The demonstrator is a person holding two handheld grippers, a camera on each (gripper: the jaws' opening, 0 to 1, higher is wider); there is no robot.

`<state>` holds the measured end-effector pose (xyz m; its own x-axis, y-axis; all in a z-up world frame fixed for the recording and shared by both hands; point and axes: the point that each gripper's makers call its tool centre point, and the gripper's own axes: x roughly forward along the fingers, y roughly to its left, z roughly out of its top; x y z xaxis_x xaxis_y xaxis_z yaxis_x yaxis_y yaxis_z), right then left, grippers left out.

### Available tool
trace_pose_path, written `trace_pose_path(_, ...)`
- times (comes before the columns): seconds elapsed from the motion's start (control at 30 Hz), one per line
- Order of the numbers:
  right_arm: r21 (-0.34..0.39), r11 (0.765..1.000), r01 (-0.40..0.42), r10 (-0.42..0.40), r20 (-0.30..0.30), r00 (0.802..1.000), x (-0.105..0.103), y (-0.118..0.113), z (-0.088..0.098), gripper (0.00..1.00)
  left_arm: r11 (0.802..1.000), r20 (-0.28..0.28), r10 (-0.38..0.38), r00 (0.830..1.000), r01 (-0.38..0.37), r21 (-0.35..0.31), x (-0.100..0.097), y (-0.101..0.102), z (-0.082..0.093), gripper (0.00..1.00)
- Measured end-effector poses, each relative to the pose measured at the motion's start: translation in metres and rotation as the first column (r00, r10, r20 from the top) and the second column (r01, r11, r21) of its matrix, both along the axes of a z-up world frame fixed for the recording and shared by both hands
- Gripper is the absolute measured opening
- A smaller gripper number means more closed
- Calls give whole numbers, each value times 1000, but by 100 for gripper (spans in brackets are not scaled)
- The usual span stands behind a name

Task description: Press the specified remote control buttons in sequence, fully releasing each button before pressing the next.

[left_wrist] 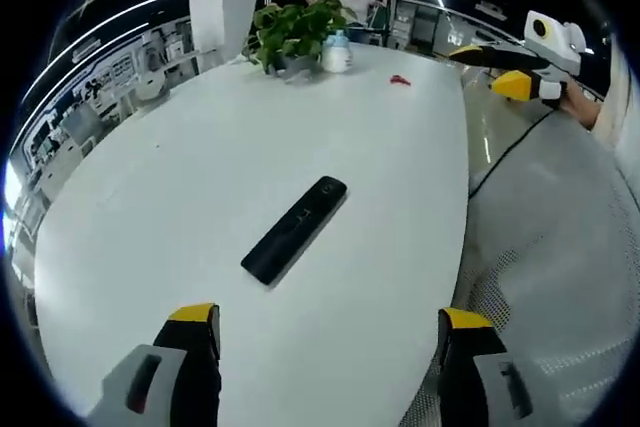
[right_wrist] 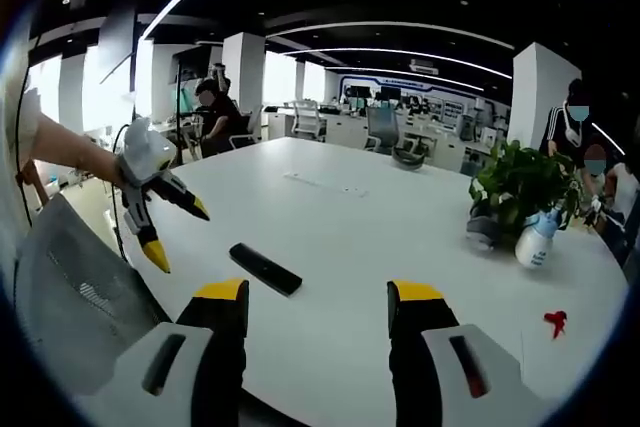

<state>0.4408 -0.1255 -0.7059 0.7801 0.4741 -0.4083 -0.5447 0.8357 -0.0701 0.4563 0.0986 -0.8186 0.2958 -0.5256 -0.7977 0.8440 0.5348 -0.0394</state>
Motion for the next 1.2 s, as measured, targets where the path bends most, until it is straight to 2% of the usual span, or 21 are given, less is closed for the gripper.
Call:
trace_pose_path(0.33, -2, 1000, -4, 4, 0, 1000, 0, 1, 0, 57, 998, -10, -49, 999, 49, 47, 3, -4, -12, 94)
trace_pose_path(0.73, -18, 1000, -12, 12, -5, 1000, 0, 1, -3, 57, 999, -22, -44, 999, 45, 13, 13, -14, -10, 94)
trace_pose_path(1.1, -19, 1000, -14, 14, -5, 1000, 0, 1, -3, 57, 998, -29, -54, 998, 56, 37, 20, -16, -20, 93)
trace_pose_path(1.2, -19, 1000, -11, 11, -5, 1000, 0, 1, -3, 57, 995, -16, -76, 997, 77, 65, 21, -16, -22, 93)
